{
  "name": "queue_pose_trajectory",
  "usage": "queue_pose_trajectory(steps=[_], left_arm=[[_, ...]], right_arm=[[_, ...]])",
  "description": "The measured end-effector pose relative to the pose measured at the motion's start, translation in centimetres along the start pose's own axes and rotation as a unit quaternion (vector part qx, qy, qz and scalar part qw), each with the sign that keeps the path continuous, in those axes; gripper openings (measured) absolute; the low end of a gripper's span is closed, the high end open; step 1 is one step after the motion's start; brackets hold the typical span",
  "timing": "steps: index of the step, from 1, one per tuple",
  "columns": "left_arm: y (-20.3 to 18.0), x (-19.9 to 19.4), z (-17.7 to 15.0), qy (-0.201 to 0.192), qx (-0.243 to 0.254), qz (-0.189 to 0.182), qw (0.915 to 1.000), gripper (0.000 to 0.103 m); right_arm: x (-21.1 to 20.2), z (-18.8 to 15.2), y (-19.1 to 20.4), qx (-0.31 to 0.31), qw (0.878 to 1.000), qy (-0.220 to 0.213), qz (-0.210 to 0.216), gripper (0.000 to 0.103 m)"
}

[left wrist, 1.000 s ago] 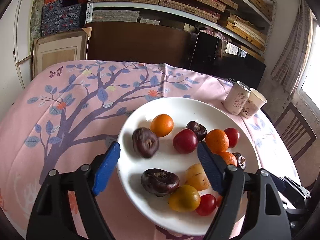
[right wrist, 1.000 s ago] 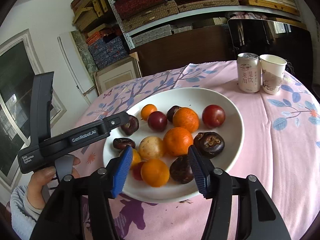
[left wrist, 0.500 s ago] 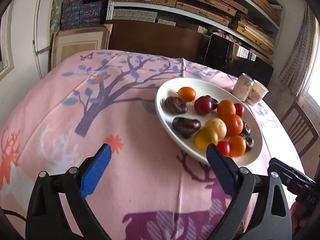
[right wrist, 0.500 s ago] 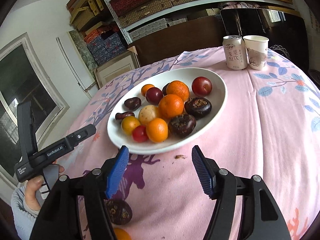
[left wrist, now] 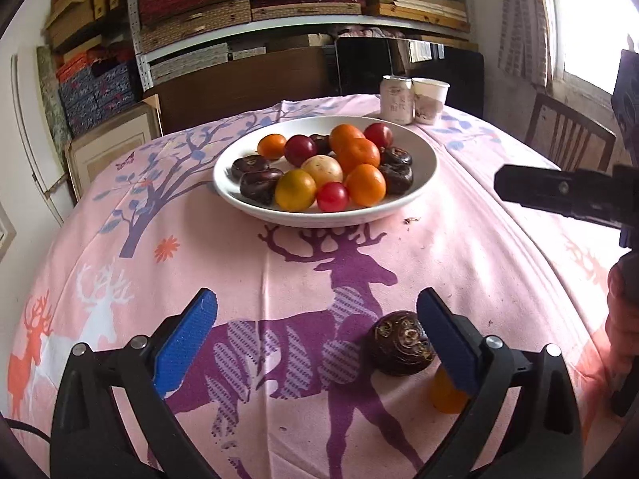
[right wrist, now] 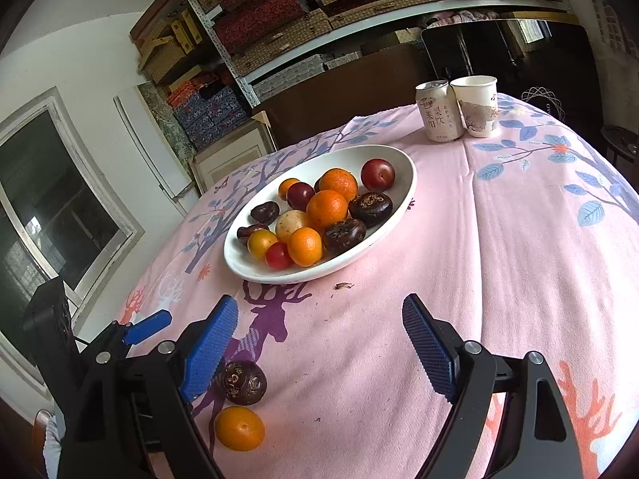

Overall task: Organize fruits
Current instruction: 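Grasp the last dark purple fruit with the left tool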

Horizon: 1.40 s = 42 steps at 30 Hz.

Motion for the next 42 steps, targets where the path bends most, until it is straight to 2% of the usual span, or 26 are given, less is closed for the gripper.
queue_pose_trajectory(steps=[4, 6, 7, 11, 13, 14, 17, 18, 21, 25, 27, 34, 35, 36, 42], left_arm=[[-1.0, 0.9, -0.1, 0.022, 0.023, 0.001, 0.9995, 0.098], [-1.3, 1.5, -0.3, 0.039, 0.028, -0.012, 0.9988, 0.098], [-1.4, 1.8, -0.4, 0.047, 0.026, -0.030, 0.9981, 0.098], [0.4, 3.1, -1.0, 0.094, -0.017, -0.086, 0.9917, 0.099], [2.3, 3.6, -1.5, 0.107, -0.051, -0.102, 0.9877, 0.099], [3.4, 3.6, -1.6, 0.106, -0.069, -0.091, 0.9878, 0.099], [6.8, 2.9, -1.8, 0.086, -0.111, -0.005, 0.9901, 0.099], [7.3, 2.5, -1.8, 0.077, -0.121, 0.001, 0.9897, 0.098], [7.1, 1.6, -1.9, 0.059, -0.125, -0.021, 0.9902, 0.098], [4.9, 1.7, -2.2, 0.069, -0.065, 0.016, 0.9954, 0.098], [4.4, 1.4, -2.1, 0.062, -0.050, 0.021, 0.9966, 0.098], [5.2, 1.7, -2.2, 0.069, -0.072, 0.007, 0.9950, 0.097], [5.2, 1.7, -2.2, 0.067, -0.075, 0.001, 0.9949, 0.090], [5.2, 1.8, -2.2, 0.068, -0.076, -0.004, 0.9947, 0.073], [3.8, 2.7, -2.3, 0.089, -0.052, -0.027, 0.9944, 0.047]], right_arm=[[-0.2, 0.1, 0.0, 0.001, 1.000, -0.002, 0.001, 0.085], [-0.2, 0.1, 0.0, 0.001, 1.000, -0.001, 0.000, 0.085], [-0.3, 0.0, 0.1, 0.001, 1.000, 0.000, 0.000, 0.085], [-0.3, 0.0, 0.0, 0.004, 1.000, 0.003, -0.001, 0.085], [-0.4, 0.0, -0.1, 0.007, 1.000, 0.002, -0.001, 0.085], [-0.5, 0.1, -0.2, 0.009, 1.000, 0.001, 0.000, 0.085], [-0.6, 0.2, -0.4, 0.015, 1.000, -0.002, 0.001, 0.085], [-0.6, 0.2, -0.4, 0.016, 1.000, -0.002, 0.001, 0.085], [-0.6, 0.2, -0.2, 0.013, 1.000, -0.001, 0.006, 0.085], [-0.4, 0.1, -0.2, 0.012, 1.000, 0.003, 0.005, 0.085], [-0.3, 0.1, -0.2, 0.013, 1.000, 0.004, 0.004, 0.085], [0.1, -0.2, 0.2, 0.003, 1.000, 0.013, 0.003, 0.085], [0.1, -0.2, 0.3, 0.001, 1.000, 0.014, 0.003, 0.085], [0.2, -0.2, 0.4, -0.001, 1.000, 0.015, 0.003, 0.085], [0.5, -0.5, 0.8, -0.011, 1.000, 0.023, 0.003, 0.085]])
Point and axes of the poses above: each gripper's, at about its wrist camera, not at the fingertips, and x roughly the way its jaws point, y to its left, z to its top, the point moved 5 cm from there along x, roughly the way its jaws point, and after that the axes turned 6 degrees about y, right-handed, at the moved point
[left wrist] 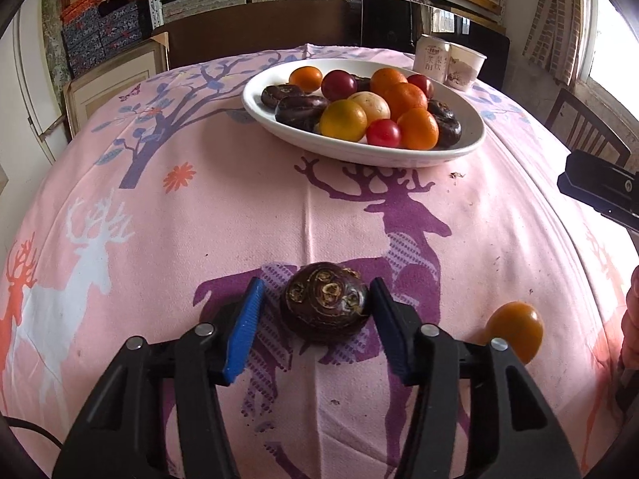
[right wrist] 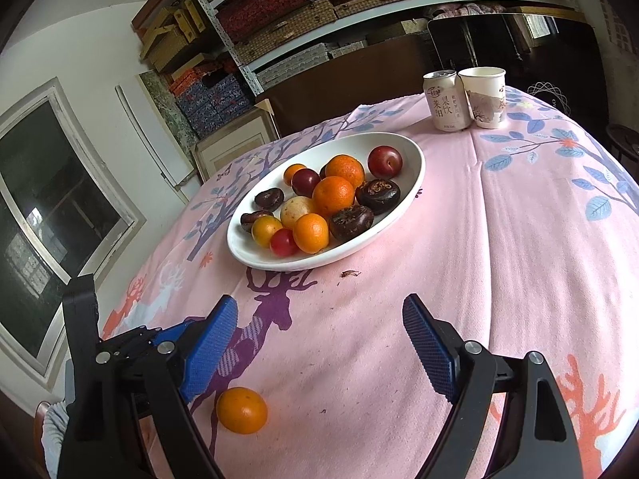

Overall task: Organize fruits
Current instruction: 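Grasp the last dark purple fruit with the left tool, then grasp the last orange with the right tool while the left tool holds its fruit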

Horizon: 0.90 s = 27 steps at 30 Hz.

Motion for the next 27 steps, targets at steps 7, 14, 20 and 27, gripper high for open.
queue_pose_trajectory(steps=[7, 14, 20, 27], left_arm=[[0.9, -0.2, -0.1, -0.003, -0.017, -0.014, 0.9998, 0.041], [3.6, -0.3, 0.0, -0.007, -0.070, -0.013, 0.9975, 0.041], [3.0, -0.2, 0.0, -0.004, -0.055, -0.006, 0.9985, 0.041], [2.8, -0.1, 0.0, -0.002, -0.050, 0.001, 0.9988, 0.042]], right_arm=[[0.6, -1.2, 2.6, -0.063, 0.997, 0.031, 0.021, 0.085], [2.1, -5.3, 7.4, -0.194, 0.978, 0.078, 0.012, 0.085], [2.8, -6.0, 7.8, -0.206, 0.974, 0.097, 0.000, 0.083], [4.0, -7.1, 8.0, -0.215, 0.967, 0.136, 0.003, 0.039]])
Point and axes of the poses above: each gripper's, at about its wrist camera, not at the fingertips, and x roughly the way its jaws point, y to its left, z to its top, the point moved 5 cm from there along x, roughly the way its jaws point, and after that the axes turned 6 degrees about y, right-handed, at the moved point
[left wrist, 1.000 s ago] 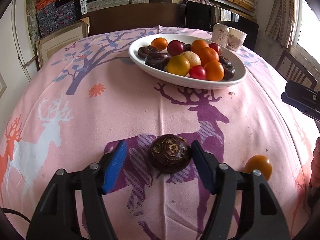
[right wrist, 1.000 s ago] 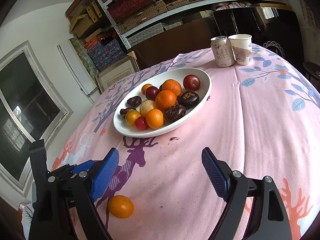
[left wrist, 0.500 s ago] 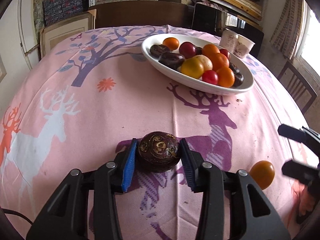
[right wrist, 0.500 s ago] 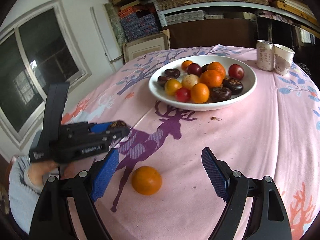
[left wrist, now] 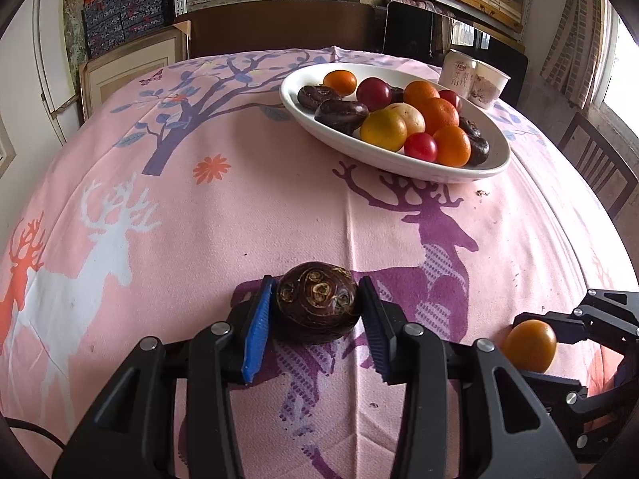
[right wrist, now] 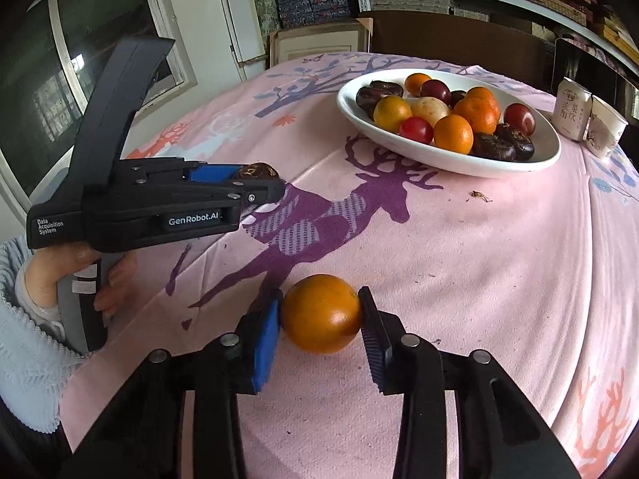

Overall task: Organize fruits
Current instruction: 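Grasp the last orange with the right tool while the left tool holds its fruit, then carry both fruits onto the white plate and open both tools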

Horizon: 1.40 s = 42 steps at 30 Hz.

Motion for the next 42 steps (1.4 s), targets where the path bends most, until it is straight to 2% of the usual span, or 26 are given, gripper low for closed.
queue_pose_trajectory(steps=[3, 6, 9, 13, 19, 23, 27, 35, 42], left_arm=[[-0.1, 0.0, 0.0, -0.001, 0.003, 0.004, 1.0000, 0.042], [-0.5, -0.6, 0.0, -0.013, 0.004, -0.010, 0.9999, 0.042], [-1.6, -1.4, 0.0, -0.033, 0.025, -0.003, 0.9991, 0.042], [-3.3, -1.7, 0.0, -0.036, 0.047, -0.010, 0.9982, 0.042], [-4.5, -2.7, 2.6, -0.054, 0.054, -0.029, 0.9967, 0.042], [-4.1, -3.7, 5.5, -0.088, 0.042, -0.008, 0.9952, 0.042], [-4.0, -4.3, 6.9, -0.115, 0.030, 0.005, 0.9929, 0.042], [-3.0, -4.4, 6.5, -0.139, 0.018, 0.042, 0.9892, 0.041], [-3.0, -6.1, 5.9, -0.171, 0.021, 0.069, 0.9827, 0.042]], right_arm=[[-0.4, 0.0, 0.0, 0.002, 1.000, -0.008, 0.006, 0.038], [-0.8, 0.3, -1.2, 0.027, 0.999, -0.017, 0.007, 0.038], [-1.0, 0.5, -2.0, 0.043, 0.999, -0.025, 0.006, 0.039], [-1.4, 0.5, -2.3, 0.045, 0.998, -0.032, 0.005, 0.038], [-4.5, 1.8, -5.7, 0.101, 0.991, -0.088, -0.001, 0.038], [-6.4, 2.9, -8.6, 0.143, 0.982, -0.122, 0.003, 0.038], [-7.5, 3.5, -10.4, 0.152, 0.979, -0.139, -0.014, 0.038], [-7.3, 3.3, -10.8, 0.162, 0.975, -0.153, -0.011, 0.038], [-7.4, 2.9, -10.1, 0.156, 0.975, -0.157, -0.018, 0.038]])
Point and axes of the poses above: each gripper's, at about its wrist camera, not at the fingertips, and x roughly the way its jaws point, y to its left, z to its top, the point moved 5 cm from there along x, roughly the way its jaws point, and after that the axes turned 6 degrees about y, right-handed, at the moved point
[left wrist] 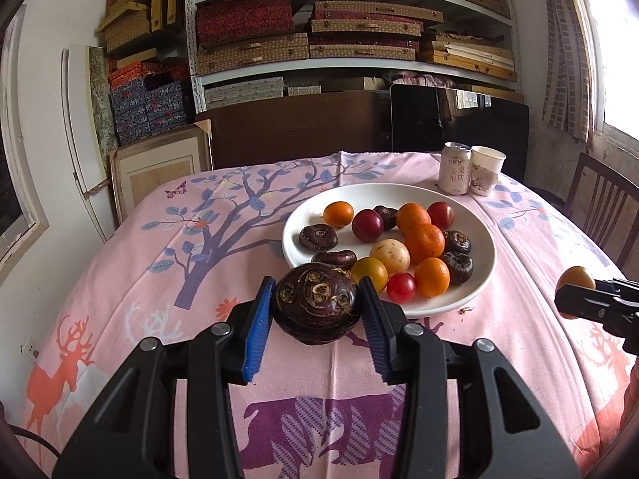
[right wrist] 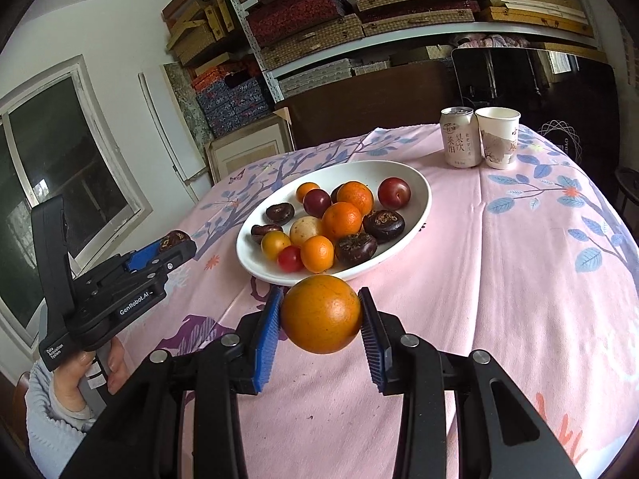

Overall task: Organize fruits
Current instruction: 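Carry both fruits onto the white plate and open both tools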

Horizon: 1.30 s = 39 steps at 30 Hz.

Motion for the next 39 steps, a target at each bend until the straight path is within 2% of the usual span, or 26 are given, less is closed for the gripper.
queue_pose_trajectory(steps=[10, 14, 18, 23, 27, 31, 32, 33, 34, 35, 36, 39], left_arm=[[0.2, -0.5, 1.2, -0.012, 0.003, 0.008, 0.9999, 0.042], [0.2, 0.0, 2.4, -0.012, 0.010, 0.015, 0.9998, 0.042], [0.1, 1.0, 5.1, -0.022, 0.020, 0.030, 0.9991, 0.042], [-0.4, 5.0, 7.8, 0.004, -0.010, -0.007, 0.9999, 0.042], [-1.5, 9.0, 8.5, 0.026, -0.022, -0.025, 0.9991, 0.042], [-2.4, 12.3, 8.3, 0.047, -0.024, -0.038, 0.9979, 0.042], [-2.6, 13.0, 8.0, 0.053, -0.028, -0.045, 0.9972, 0.043], [-2.7, 13.5, 7.7, 0.059, -0.030, -0.049, 0.9966, 0.050], [-2.8, 13.9, 7.4, 0.065, -0.028, -0.051, 0.9962, 0.055], [-2.7, 14.1, 7.1, 0.067, -0.026, -0.048, 0.9963, 0.065], [-2.6, 14.2, 7.0, 0.065, -0.025, -0.043, 0.9967, 0.072], [-2.1, 14.0, 7.0, 0.059, -0.027, -0.038, 0.9972, 0.081]], right_arm=[[-0.9, 0.7, 1.1, -0.015, 1.000, -0.012, -0.002, 0.038], [-1.3, 2.8, 1.7, -0.034, 0.999, -0.020, -0.016, 0.038], [-1.5, 6.0, 2.4, -0.055, 0.997, -0.038, -0.033, 0.038], [2.2, 9.3, 1.5, -0.041, 0.997, -0.041, -0.049, 0.038], [6.9, 9.8, -0.1, -0.012, 0.999, -0.013, -0.047, 0.038], [10.0, 9.8, -0.9, -0.022, 0.998, 0.012, -0.063, 0.038], [10.6, 9.9, -1.0, -0.023, 0.997, 0.014, -0.067, 0.039], [11.1, 9.9, -1.1, -0.028, 0.997, 0.018, -0.070, 0.040], [11.6, 9.8, -1.1, -0.035, 0.997, 0.025, -0.071, 0.044], [11.9, 9.7, -1.2, -0.039, 0.996, 0.026, -0.075, 0.056], [12.0, 9.6, -1.4, -0.039, 0.996, 0.022, -0.081, 0.059], [11.9, 9.5, -1.4, -0.038, 0.996, 0.019, -0.076, 0.061]])
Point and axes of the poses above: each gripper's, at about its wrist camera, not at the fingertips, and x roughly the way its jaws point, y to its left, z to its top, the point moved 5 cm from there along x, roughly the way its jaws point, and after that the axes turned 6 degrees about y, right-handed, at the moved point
